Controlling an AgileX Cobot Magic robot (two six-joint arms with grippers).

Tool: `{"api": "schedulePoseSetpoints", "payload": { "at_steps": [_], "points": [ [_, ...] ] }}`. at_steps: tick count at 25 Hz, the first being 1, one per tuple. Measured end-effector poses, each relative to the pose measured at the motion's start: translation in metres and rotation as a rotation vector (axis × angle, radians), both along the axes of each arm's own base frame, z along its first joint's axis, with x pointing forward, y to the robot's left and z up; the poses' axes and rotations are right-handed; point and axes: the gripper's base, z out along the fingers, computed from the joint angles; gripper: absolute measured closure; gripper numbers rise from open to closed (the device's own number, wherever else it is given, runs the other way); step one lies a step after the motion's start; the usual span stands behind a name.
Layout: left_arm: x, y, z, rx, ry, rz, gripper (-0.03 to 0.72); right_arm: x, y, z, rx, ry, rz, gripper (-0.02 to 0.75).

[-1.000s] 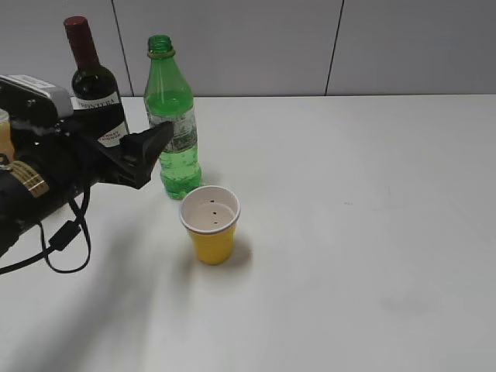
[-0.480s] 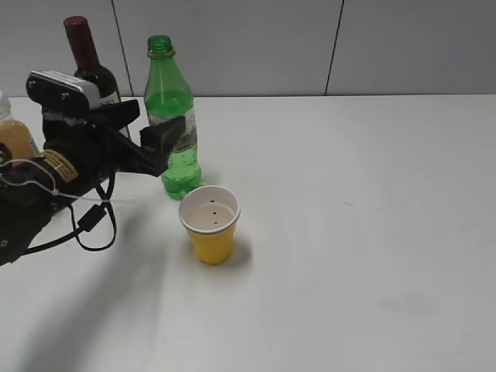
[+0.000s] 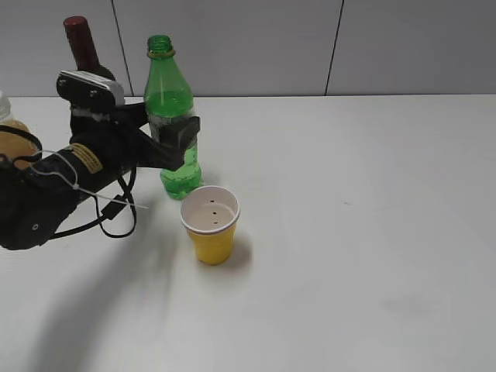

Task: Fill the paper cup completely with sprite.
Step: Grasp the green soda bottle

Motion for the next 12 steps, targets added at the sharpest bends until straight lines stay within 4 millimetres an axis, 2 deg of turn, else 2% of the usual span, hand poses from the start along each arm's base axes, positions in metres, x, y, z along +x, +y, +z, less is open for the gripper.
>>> {"api": "schedulePoseSetpoints", "payload": {
  "at_steps": [12],
  "points": [
    [0.025,-0.012,-0.015,-0.014,-0.002,-0.019,0.029,0.000,0.000,0.000,0.000,0.000,0.000,0.162]
  ]
}}
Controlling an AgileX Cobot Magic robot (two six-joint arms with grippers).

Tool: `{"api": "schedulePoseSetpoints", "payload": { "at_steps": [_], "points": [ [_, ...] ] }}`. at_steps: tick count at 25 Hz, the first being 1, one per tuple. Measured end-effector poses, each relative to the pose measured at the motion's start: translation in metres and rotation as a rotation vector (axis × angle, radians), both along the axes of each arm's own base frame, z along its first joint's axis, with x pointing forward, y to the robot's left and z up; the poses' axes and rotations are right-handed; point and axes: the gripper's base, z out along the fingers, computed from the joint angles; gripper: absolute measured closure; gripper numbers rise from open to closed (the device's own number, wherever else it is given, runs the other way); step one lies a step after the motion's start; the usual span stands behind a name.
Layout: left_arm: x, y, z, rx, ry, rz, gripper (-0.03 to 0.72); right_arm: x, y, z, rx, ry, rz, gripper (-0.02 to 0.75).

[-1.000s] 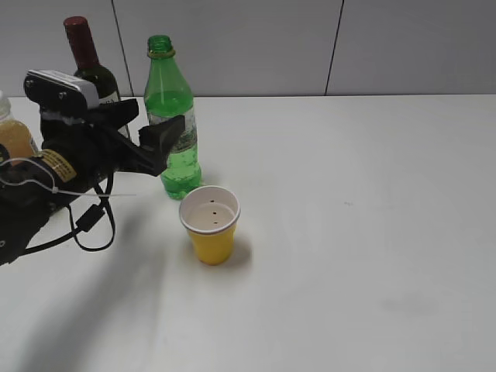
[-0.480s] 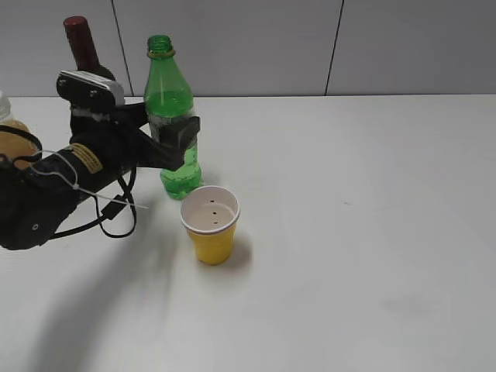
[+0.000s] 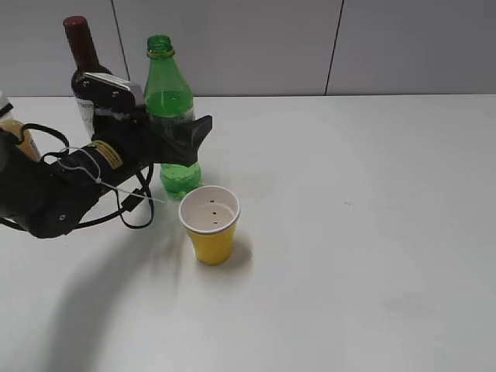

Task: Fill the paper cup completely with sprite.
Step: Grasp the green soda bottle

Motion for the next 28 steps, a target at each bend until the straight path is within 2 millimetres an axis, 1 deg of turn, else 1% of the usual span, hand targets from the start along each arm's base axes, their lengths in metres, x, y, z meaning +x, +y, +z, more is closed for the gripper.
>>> {"api": "schedulePoseSetpoints", "payload": {
  "at_steps": [5,11,13,16,19,28],
  "points": [
    [0.003,-0.001,-0.001,-0.002,-0.005,0.000,0.042,0.000,0.000,0.000,0.000,0.000,0.000,0.162],
    [0.003,-0.001,-0.014,0.005,0.018,0.000,0.073,0.000,0.000,0.000,0.000,0.000,0.000,0.162],
    [0.003,-0.001,-0.014,-0.002,0.006,-0.001,0.095,0.000,0.000,0.000,0.000,0.000,0.000,0.162],
    [0.003,-0.001,-0.012,-0.015,-0.016,-0.001,0.148,0.000,0.000,0.000,0.000,0.000,0.000,0.162],
    [0.003,-0.001,-0.012,-0.017,-0.017,-0.001,0.223,0.000,0.000,0.000,0.000,0.000,0.000,0.162],
    [0.000,0.001,-0.011,-0.010,-0.028,0.007,0.228,0.000,0.000,0.000,0.000,0.000,0.000,0.162]
  ]
}}
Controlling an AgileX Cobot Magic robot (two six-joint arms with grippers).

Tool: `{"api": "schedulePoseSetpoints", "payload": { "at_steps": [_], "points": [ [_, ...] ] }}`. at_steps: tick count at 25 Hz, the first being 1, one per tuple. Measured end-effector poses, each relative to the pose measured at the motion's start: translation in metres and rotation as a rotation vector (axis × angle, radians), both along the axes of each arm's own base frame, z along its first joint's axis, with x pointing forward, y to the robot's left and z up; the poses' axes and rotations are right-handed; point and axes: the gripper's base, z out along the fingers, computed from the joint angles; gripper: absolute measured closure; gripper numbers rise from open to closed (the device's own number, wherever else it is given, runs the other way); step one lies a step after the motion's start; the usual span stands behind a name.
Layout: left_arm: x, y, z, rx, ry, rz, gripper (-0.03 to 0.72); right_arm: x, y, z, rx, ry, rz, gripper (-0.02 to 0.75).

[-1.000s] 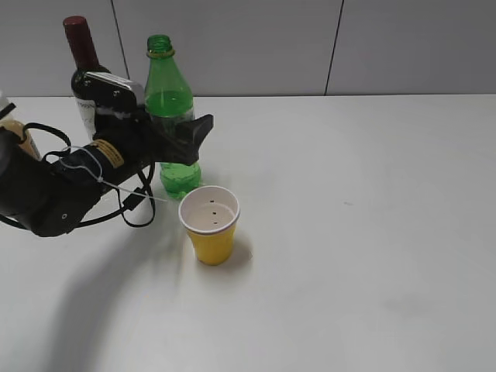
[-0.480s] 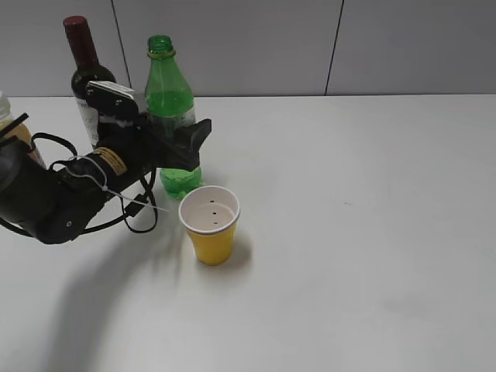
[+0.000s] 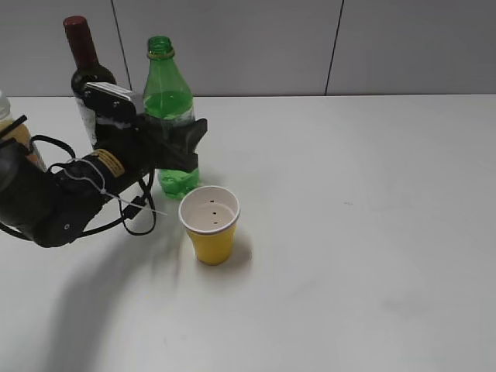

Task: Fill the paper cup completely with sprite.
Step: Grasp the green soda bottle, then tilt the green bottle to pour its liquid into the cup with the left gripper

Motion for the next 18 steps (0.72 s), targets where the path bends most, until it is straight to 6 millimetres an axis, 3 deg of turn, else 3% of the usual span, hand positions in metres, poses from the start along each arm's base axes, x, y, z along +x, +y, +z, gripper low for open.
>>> {"api": "schedulePoseSetpoints", "payload": {
  "at_steps": [8,18],
  "points": [
    [-0.016,0.022,0.019,0.014,-0.004,0.144,0.228,0.000,0.000,0.000,0.000,0.000,0.000,0.162],
    [-0.054,0.045,0.038,0.077,-0.003,0.245,0.228,0.000,0.000,0.000,0.000,0.000,0.000,0.162]
  ]
}}
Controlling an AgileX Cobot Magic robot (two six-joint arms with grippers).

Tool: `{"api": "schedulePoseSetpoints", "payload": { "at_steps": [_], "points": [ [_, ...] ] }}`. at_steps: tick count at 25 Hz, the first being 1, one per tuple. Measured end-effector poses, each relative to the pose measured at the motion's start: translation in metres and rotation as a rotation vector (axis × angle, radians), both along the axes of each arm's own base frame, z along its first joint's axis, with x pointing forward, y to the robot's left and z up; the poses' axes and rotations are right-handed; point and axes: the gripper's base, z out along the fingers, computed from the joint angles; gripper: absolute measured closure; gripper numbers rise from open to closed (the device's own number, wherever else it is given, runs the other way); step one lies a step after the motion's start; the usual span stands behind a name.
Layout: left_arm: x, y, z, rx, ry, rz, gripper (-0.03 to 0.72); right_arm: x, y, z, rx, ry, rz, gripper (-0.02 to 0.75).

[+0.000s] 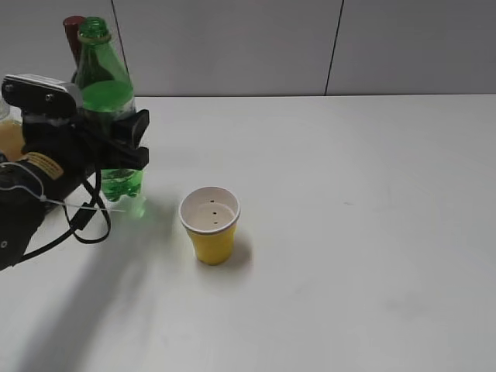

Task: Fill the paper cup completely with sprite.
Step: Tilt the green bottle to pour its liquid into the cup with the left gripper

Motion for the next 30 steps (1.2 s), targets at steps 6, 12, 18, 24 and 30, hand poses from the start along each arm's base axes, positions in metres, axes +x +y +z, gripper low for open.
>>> {"api": "schedulePoseSetpoints", "payload": {
  "at_steps": [6,12,18,24,30],
  "points": [
    [-0.028,0.005,0.006,0.052,0.015,0.090,0.228,0.000,0.000,0.000,0.001,0.000,0.000,0.162],
    [-0.047,-0.007,0.009,0.152,0.004,0.078,0.228,0.000,0.000,0.000,0.001,0.000,0.000,0.162],
    [-0.056,-0.016,0.012,0.255,-0.012,0.083,0.228,0.000,0.000,0.000,0.001,0.000,0.000,0.162],
    [-0.061,-0.018,0.016,0.384,-0.049,0.070,0.228,0.000,0.000,0.000,0.002,0.000,0.001,0.162],
    [-0.071,-0.009,0.007,0.495,-0.023,0.058,0.228,0.000,0.000,0.000,0.002,0.000,0.001,0.162]
  ]
}}
